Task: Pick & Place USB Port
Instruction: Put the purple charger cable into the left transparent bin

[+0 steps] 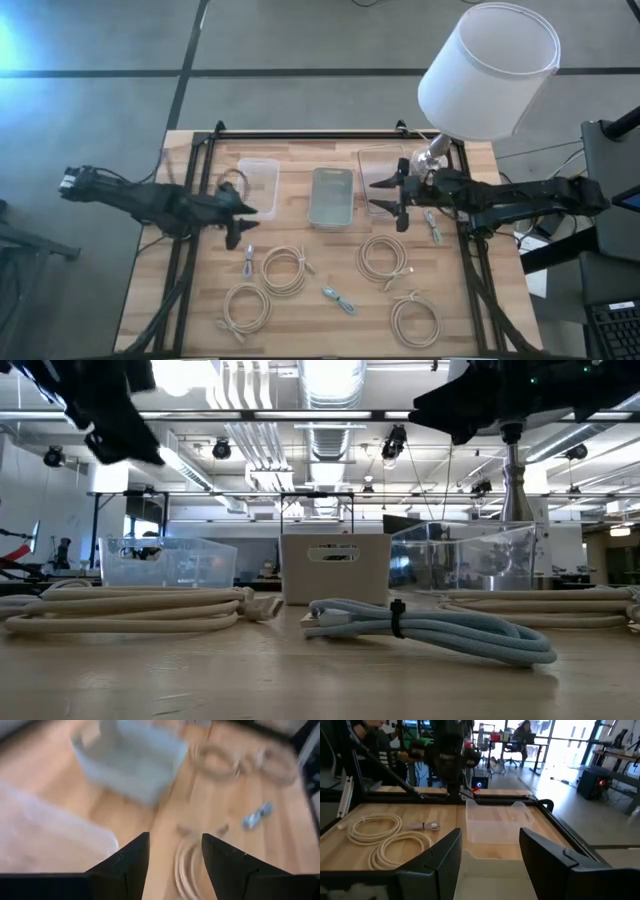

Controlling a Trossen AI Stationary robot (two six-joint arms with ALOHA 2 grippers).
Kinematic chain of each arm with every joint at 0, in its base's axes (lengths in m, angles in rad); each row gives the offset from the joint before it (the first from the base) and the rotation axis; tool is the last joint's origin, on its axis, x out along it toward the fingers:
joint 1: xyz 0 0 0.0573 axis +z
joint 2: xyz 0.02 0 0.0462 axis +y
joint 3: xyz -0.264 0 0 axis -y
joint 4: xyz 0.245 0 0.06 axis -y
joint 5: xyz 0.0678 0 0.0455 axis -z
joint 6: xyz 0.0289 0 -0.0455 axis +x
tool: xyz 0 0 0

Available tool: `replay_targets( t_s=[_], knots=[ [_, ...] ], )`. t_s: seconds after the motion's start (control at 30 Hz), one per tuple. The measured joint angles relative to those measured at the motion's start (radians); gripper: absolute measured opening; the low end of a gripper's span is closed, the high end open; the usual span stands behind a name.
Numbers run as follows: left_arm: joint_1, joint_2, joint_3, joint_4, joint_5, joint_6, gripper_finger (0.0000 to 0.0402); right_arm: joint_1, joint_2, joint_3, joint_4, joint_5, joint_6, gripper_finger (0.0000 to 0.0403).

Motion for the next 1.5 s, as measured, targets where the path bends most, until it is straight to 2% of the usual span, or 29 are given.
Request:
replay_targets(
  t_s=[0.33,0.57,0.73,1.0,1.3,1.4,1.5],
  knots=[
    [-0.065,0.171,0.0,-0.057,0.11,-0.231,0.0183,0.0,0.039,0.026,-0.025,0.0,0.0,0.0196],
    [-0.144,0.29,0.001,-0.088,0.112,-0.535,0.0182,0.0,0.038,0.025,-0.026,0.0,0.0,0.0196],
    [-0.205,0.365,0.0,-0.122,0.113,-0.693,0.0182,0.0,0.038,0.024,-0.037,0.0,0.0,0.0196],
    [-0.228,0.488,0.0,-0.185,0.072,-0.974,0.0182,0.001,0.038,0.024,-0.038,0.0,0.0,0.0196],
    [-0.228,0.616,0.0,-0.155,0.07,-0.989,0.0177,0.001,0.038,0.024,-0.037,0.0,0.0,0.0196],
    [-0.228,0.629,0.0,-0.145,0.074,-0.981,0.0153,0.001,0.038,0.024,-0.037,0.0,0.0,0.0196],
    [-0.228,0.622,0.0,-0.118,0.081,-0.982,0.0108,0.001,0.038,0.024,-0.037,0.0,0.002,0.0196]
  ],
)
